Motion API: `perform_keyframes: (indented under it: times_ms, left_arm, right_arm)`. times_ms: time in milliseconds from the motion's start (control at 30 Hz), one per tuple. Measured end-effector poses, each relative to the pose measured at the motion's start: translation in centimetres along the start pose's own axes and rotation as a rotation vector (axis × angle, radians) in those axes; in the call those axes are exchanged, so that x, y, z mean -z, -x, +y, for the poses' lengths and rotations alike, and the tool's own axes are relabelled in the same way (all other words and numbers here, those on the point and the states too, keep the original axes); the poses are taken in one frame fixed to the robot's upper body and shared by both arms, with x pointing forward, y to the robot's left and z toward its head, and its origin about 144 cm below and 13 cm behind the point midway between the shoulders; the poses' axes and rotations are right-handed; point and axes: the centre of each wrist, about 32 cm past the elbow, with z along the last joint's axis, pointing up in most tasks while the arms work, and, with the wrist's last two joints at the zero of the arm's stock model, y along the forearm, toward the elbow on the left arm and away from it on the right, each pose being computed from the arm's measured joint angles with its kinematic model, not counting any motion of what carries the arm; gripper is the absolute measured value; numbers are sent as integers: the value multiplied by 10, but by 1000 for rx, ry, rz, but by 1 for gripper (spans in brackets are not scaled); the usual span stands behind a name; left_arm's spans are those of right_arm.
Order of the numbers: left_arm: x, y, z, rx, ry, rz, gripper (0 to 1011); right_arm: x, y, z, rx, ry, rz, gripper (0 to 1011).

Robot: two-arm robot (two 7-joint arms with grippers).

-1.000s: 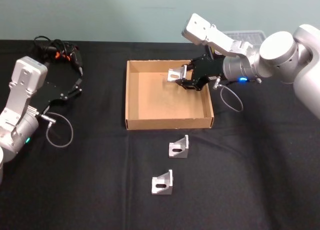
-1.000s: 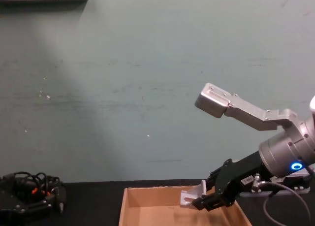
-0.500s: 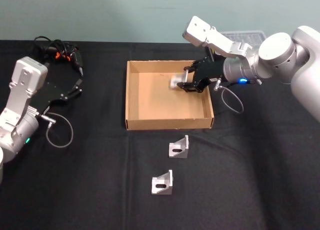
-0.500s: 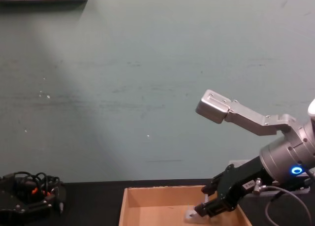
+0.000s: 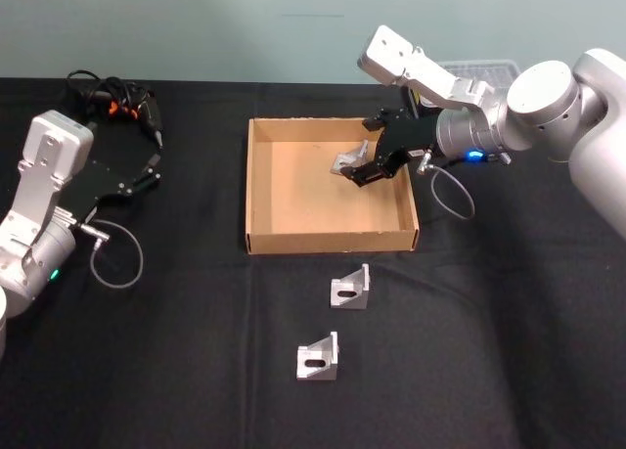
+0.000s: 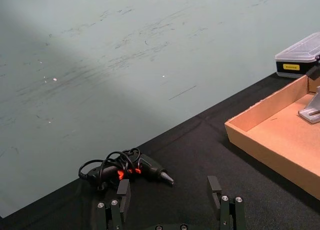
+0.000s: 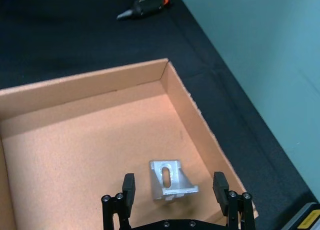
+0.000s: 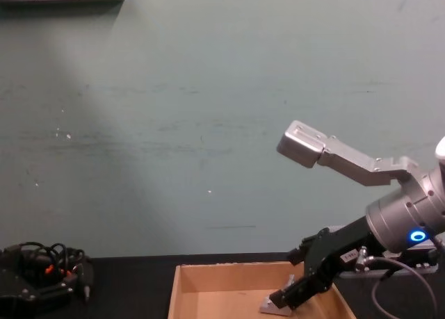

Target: Use one hand to pick up the angle iron from the table and place it into the box.

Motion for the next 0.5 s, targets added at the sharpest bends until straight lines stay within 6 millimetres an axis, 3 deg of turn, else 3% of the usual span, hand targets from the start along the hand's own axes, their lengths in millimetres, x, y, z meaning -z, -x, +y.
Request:
perform_keyframes:
  times_ms: [33, 267, 500]
  left_arm:
    - [0, 0, 0, 0, 0, 0, 1000]
    - [0, 0, 0, 0, 0, 0, 1000]
    - [0, 0, 0, 0, 0, 0, 1000]
  right_arm:
    - [-1, 0, -2, 7, -7, 4, 1002]
    - [-4, 1, -16, 53, -65, 37, 1000]
    - [-8, 10, -53, 121, -178, 84, 1002]
